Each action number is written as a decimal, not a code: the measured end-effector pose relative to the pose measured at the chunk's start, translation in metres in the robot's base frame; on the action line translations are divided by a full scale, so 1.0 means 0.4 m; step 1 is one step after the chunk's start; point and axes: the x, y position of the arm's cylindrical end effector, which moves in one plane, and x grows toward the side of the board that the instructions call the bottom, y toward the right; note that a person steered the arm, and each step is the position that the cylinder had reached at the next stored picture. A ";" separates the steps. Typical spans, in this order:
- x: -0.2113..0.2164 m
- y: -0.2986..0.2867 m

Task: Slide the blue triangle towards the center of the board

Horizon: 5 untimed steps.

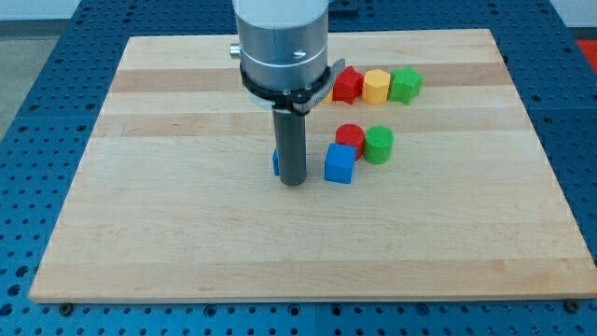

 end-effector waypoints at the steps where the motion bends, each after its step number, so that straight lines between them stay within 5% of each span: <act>1: -0.051 -0.004; 5: -0.140 -0.080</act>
